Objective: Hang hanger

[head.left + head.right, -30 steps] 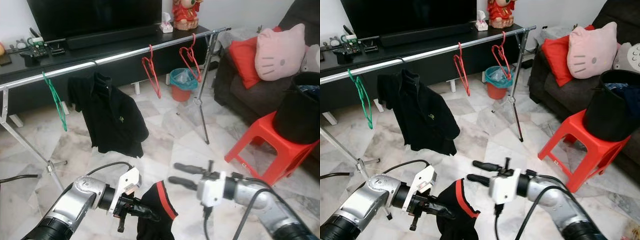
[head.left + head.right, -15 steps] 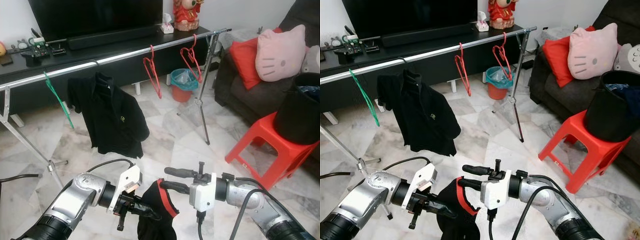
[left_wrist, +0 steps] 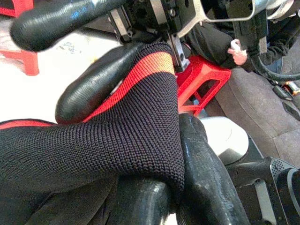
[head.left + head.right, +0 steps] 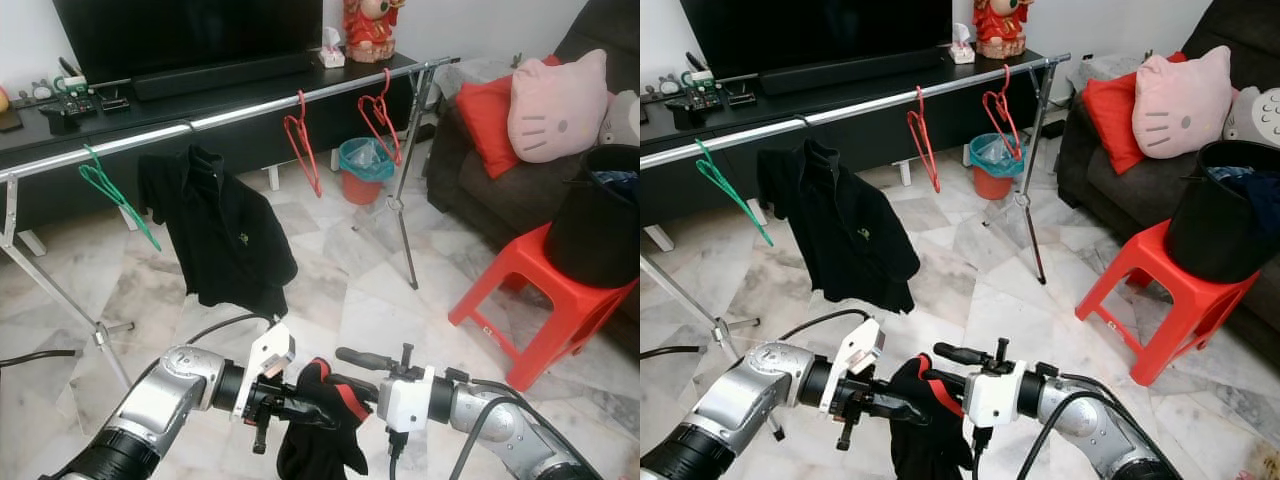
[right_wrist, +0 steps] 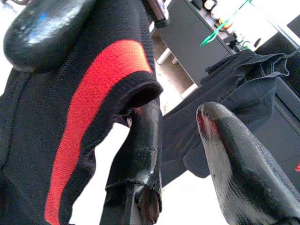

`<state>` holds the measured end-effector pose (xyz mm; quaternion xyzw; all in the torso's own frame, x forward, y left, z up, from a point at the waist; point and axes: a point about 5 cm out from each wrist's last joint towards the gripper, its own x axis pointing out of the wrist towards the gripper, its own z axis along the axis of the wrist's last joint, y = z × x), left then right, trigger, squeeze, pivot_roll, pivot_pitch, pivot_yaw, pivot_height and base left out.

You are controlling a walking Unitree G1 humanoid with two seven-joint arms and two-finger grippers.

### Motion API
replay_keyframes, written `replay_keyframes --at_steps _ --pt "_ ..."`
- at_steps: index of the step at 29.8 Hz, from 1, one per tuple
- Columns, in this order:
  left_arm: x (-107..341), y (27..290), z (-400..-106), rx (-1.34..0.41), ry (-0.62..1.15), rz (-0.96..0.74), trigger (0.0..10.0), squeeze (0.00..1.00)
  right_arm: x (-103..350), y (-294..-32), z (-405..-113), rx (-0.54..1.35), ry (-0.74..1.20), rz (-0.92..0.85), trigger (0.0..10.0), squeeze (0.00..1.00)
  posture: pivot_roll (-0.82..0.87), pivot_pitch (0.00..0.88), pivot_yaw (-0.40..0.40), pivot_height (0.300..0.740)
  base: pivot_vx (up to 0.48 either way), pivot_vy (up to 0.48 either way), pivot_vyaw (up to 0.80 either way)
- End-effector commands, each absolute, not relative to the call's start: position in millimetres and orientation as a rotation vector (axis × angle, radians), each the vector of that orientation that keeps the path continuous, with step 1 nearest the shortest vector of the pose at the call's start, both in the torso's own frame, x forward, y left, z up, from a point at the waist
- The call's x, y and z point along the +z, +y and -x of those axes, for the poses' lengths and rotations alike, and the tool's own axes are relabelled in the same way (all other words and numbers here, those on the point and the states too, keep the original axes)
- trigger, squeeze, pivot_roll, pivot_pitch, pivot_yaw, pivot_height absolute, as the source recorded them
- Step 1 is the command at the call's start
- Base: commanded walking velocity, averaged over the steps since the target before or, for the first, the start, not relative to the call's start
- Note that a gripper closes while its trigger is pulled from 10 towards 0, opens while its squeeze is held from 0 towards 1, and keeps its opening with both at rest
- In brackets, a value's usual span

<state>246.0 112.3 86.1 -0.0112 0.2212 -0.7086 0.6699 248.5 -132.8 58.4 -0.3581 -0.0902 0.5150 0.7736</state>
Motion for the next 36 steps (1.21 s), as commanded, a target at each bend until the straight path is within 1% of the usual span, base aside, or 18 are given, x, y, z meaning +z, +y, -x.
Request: replay_keyframes --at_steps 1,2,3,4,7,11,13,14,16,17,19,24,26,29,33,34,36 --pt "92.5 110.8 -248.0 -1.602 0.466 0.033 10.0 0.00 62.8 -135.4 -252.6 1.076 -0.193 0.735 10.0 0.00 0.00 0.000 0.026 0.740 0.000 0.000 0.00" --pt "92.8 110.8 -248.5 -1.601 0.463 0.033 10.0 0.00 64.0 -136.1 -254.4 1.059 -0.190 0.718 10.0 0.00 0.00 0.000 0.026 0.740 0.000 0.000 0.00" --pt "93.6 111.3 -249.4 -1.592 0.457 0.032 10.0 0.00 69.4 -137.4 -259.1 1.009 -0.186 0.655 10.0 0.00 -0.01 0.000 0.028 0.740 0.000 0.000 0.00" --pt "93.8 111.5 -249.6 -1.590 0.456 0.032 10.0 0.00 70.7 -137.6 -260.0 0.999 -0.186 0.641 10.0 0.00 -0.01 0.000 0.028 0.740 0.000 0.000 0.00" --pt "93.6 114.5 -252.9 -1.547 0.448 0.025 10.0 0.00 76.5 -142.1 -265.4 0.911 -0.160 0.509 10.0 0.00 0.00 0.000 0.027 0.740 0.000 0.000 0.00" --pt "93.5 116.9 -255.1 -1.521 0.441 0.031 10.0 0.00 79.6 -149.6 -266.5 0.858 -0.133 0.426 10.0 0.00 -0.01 0.000 0.027 0.740 0.000 0.000 0.00" --pt "93.0 119.0 -257.1 -1.500 0.438 0.021 10.0 0.00 78.1 -156.0 -264.3 0.853 -0.081 0.338 10.0 0.00 -0.01 0.000 0.028 0.740 0.000 0.000 0.00" --pt "93.0 119.0 -257.1 -1.500 0.438 0.021 10.0 0.00 78.1 -156.0 -264.3 0.853 -0.081 0.338 10.0 0.00 -0.01 0.000 0.028 0.740 0.000 0.000 0.00" --pt "92.9 119.8 -263.0 -1.455 0.421 0.008 10.0 0.00 70.1 -160.9 -250.3 0.948 0.023 0.243 10.0 0.00 -0.01 0.000 0.030 0.740 0.000 0.000 0.00" --pt "92.9 119.8 -263.0 -1.455 0.421 0.008 10.0 0.00 70.1 -160.9 -250.3 0.948 0.023 0.243 10.0 0.00 -0.01 0.000 0.030 0.740 0.000 0.000 0.00" --pt "93.8 119.4 -268.4 -1.422 0.407 0.000 10.0 0.00 65.0 -163.3 -237.2 1.035 0.095 0.164 10.0 0.00 -0.01 0.000 0.030 0.740 0.000 0.000 0.00" --pt "95.3 117.6 -272.6 -1.396 0.379 -0.011 10.0 0.00 56.2 -168.9 -221.7 1.117 0.192 0.090 10.0 0.00 -0.01 0.000 0.030 0.740 0.000 0.000 0.00" --pt "95.6 117.3 -274.0 -1.387 0.372 -0.010 10.0 0.00 55.0 -169.8 -218.1 1.136 0.209 0.085 10.0 0.00 -0.01 0.000 0.030 0.740 0.000 0.000 0.00" --pt "97.4 116.8 -276.3 -1.377 0.362 -0.004 10.0 0.00 49.8 -174.2 -218.7 1.101 0.227 0.116 10.0 0.00 -0.01 0.000 0.030 0.740 0.000 0.000 0.00" --pt "101.4 117.5 -270.5 -1.438 0.369 0.016 10.0 0.00 48.0 -180.4 -230.9 0.984 0.199 0.188 10.0 0.00 0.00 0.000 0.032 0.740 0.000 0.000 0.00" --pt "101.9 118.0 -269.6 -1.448 0.371 0.010 10.0 0.00 49.1 -181.8 -235.1 0.954 0.189 0.235 10.0 0.00 0.00 0.000 0.033 0.740 0.000 0.000 0.00" --pt "102.0 118.2 -268.4 -1.462 0.377 0.006 10.0 0.00 50.4 -182.9 -238.7 0.930 0.177 0.262 10.0 0.00 0.00 0.000 0.034 0.740 0.000 0.000 0.00"
